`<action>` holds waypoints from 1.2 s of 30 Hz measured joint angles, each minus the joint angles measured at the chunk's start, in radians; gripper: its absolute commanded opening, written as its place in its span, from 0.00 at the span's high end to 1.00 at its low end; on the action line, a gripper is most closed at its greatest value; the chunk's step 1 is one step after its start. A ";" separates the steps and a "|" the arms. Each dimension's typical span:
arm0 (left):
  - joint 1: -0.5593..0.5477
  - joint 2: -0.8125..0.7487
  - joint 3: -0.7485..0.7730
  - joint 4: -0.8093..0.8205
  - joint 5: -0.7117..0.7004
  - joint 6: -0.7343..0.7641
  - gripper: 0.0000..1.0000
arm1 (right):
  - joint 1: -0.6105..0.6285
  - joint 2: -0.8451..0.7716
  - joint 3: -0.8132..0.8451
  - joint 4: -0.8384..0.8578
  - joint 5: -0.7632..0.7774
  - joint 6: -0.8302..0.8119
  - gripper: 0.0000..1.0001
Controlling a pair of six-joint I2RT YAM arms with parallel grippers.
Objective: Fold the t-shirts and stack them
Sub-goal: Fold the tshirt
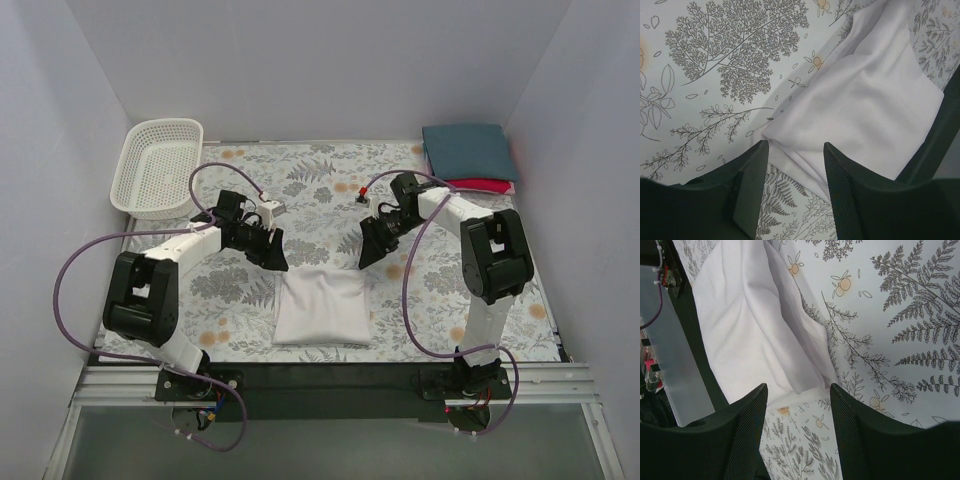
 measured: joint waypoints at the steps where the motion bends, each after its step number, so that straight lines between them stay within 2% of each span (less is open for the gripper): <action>1: 0.002 0.015 0.003 -0.004 0.009 -0.004 0.53 | 0.000 0.008 0.000 0.008 0.000 0.000 0.41; 6: 0.004 0.063 0.013 -0.009 0.036 -0.012 0.50 | 0.001 0.022 -0.015 0.028 -0.002 -0.001 0.43; 15: 0.004 0.092 0.013 -0.010 0.038 -0.013 0.51 | 0.026 0.026 -0.051 0.039 -0.027 -0.005 0.46; 17: 0.004 0.092 0.013 -0.008 0.043 -0.018 0.55 | 0.032 0.026 -0.062 0.039 -0.032 -0.005 0.49; 21: 0.004 0.092 0.013 -0.001 0.056 -0.027 0.65 | 0.039 0.027 -0.068 0.040 -0.039 -0.008 0.68; 29: 0.004 0.092 0.013 0.006 0.069 -0.051 0.98 | 0.039 0.026 -0.068 0.040 -0.037 0.002 0.84; 36: 0.008 0.064 0.011 -0.024 0.017 -0.067 1.00 | 0.039 0.014 -0.068 0.038 -0.016 0.015 0.98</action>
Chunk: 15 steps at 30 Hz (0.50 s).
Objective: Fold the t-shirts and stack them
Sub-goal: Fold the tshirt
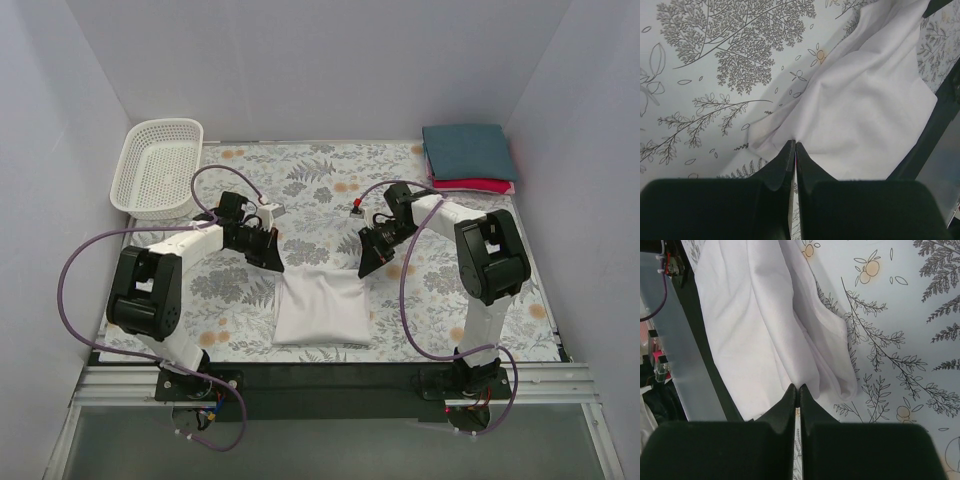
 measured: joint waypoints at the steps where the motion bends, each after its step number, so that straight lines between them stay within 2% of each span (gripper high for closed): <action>1: 0.003 -0.013 -0.001 -0.007 -0.013 -0.003 1.00 | 0.000 -0.004 0.000 -0.002 0.004 0.001 0.99; 9: 0.026 -0.134 -0.007 -0.037 -0.110 -0.020 1.00 | 0.000 -0.026 0.000 -0.006 0.060 0.009 0.99; 15: 0.039 -0.086 -0.024 -0.014 -0.173 -0.028 1.00 | -0.002 0.008 0.019 0.005 0.110 0.013 0.99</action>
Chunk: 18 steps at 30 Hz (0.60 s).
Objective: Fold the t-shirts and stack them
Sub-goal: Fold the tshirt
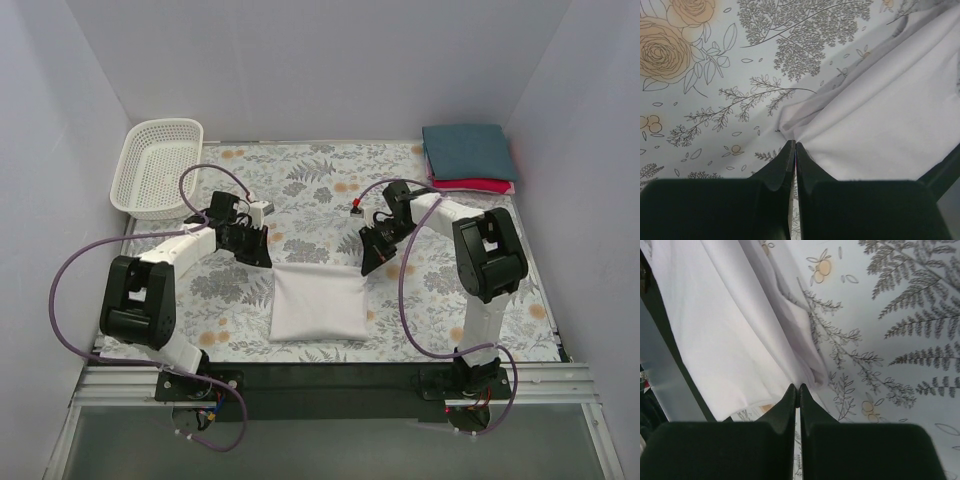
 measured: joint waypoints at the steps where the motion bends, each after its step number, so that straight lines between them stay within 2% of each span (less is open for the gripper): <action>1: 0.002 0.018 0.000 0.009 -0.005 -0.003 1.00 | 0.000 0.018 0.012 0.003 0.009 0.003 0.99; 9: 0.007 0.140 0.013 0.077 -0.037 -0.021 1.00 | 0.000 0.105 0.109 0.025 0.058 0.036 0.99; 10: 0.008 0.151 0.024 0.083 -0.037 -0.020 1.00 | 0.000 0.107 0.119 0.026 0.064 0.039 0.95; 11: 0.009 0.163 0.036 0.089 -0.038 -0.020 1.00 | 0.000 0.107 0.127 0.026 0.070 0.043 0.86; 12: 0.010 0.174 0.050 0.090 -0.037 -0.020 1.00 | 0.000 0.107 0.135 0.026 0.076 0.050 0.70; 13: 0.010 0.181 0.065 0.088 -0.037 -0.020 1.00 | 0.000 0.107 0.144 0.026 0.081 0.059 0.65; 14: 0.011 0.185 0.078 0.084 -0.037 -0.020 0.93 | 0.000 0.107 0.151 0.026 0.087 0.059 0.61; 15: 0.013 0.185 0.089 0.078 -0.036 -0.020 0.87 | -0.002 0.106 0.158 0.026 0.090 0.064 0.52; 18: 0.026 0.173 0.108 0.055 -0.018 -0.023 0.71 | -0.011 0.092 0.159 0.023 0.093 0.083 0.41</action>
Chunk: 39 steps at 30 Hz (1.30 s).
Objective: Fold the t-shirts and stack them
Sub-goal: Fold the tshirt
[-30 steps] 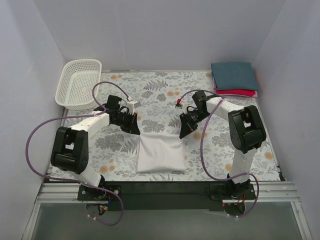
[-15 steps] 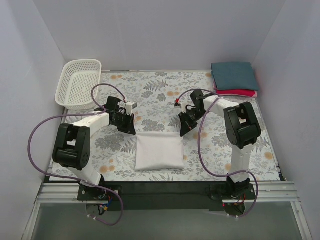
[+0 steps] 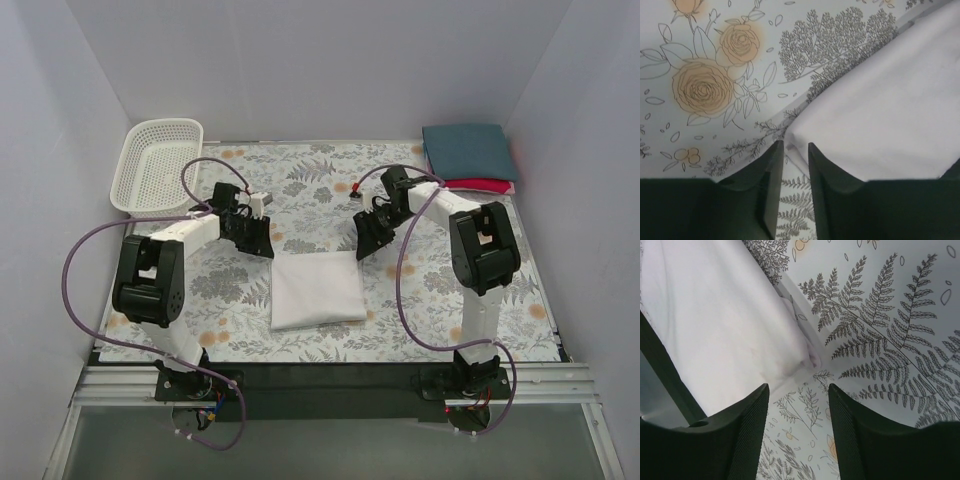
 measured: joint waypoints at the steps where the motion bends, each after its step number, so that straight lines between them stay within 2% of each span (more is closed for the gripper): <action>1: 0.005 -0.015 0.000 -0.021 0.010 -0.007 0.63 | -0.004 -0.013 -0.003 0.000 0.000 0.008 0.40; 7: 0.019 -0.146 -0.059 -0.066 0.066 -0.051 0.56 | -0.026 -0.177 -0.097 0.006 -0.037 0.050 0.41; 10: 0.019 -0.177 -0.111 -0.074 0.084 -0.077 0.55 | -0.026 -0.202 -0.140 0.022 -0.074 0.068 0.46; 15: 0.019 -0.151 -0.159 -0.082 0.105 -0.120 0.55 | -0.020 -0.158 -0.209 0.047 -0.122 0.104 0.49; 24: 0.019 -0.063 -0.159 -0.068 0.135 -0.155 0.62 | 0.007 -0.083 -0.219 0.088 -0.159 0.148 0.54; 30: 0.019 -0.056 -0.153 -0.049 0.152 -0.170 0.70 | 0.011 -0.060 -0.219 0.103 -0.181 0.155 0.57; 37: 0.019 -0.056 -0.153 -0.043 0.157 -0.174 0.71 | 0.013 -0.039 -0.219 0.105 -0.180 0.160 0.58; 39: 0.019 -0.056 -0.153 -0.041 0.158 -0.175 0.73 | 0.013 -0.038 -0.219 0.105 -0.180 0.163 0.62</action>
